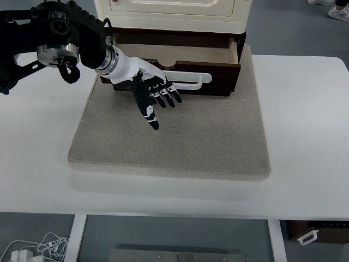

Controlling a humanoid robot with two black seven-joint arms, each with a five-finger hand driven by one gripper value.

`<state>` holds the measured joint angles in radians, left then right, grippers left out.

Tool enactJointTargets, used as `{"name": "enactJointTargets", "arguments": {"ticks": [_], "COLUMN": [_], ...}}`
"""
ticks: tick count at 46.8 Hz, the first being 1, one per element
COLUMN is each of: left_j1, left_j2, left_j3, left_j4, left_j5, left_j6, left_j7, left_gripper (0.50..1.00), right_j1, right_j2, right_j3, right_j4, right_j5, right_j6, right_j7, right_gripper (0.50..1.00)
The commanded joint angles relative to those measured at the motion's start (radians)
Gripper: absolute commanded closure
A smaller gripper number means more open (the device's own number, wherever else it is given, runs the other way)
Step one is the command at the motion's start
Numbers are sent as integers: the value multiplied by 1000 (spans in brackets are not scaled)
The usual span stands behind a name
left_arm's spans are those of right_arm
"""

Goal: Close drawer under combined cabinet
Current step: 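Push the drawer front with the left hand toward the cabinet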

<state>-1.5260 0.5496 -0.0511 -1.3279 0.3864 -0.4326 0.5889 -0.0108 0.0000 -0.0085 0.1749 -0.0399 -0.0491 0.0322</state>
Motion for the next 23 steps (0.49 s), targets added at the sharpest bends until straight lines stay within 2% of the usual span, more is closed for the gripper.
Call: {"name": "enactJointTargets", "arguments": {"ticks": [1, 23], "left_j1": [1, -2], "left_j2": [-3, -25], "left_j3": [-3, -10], "left_j4": [10, 67], "left_j5": [19, 35], "left_j6": [2, 9], "left_j7": [0, -3], "left_gripper": [504, 506], "right_j1": [0, 0], "right_j2": [0, 0], "right_j3": [-1, -1], "right_j4": [0, 0], "right_j5": [0, 0], "right_j6": [0, 0], "right_j7": [0, 0], "right_gripper": [548, 548]}}
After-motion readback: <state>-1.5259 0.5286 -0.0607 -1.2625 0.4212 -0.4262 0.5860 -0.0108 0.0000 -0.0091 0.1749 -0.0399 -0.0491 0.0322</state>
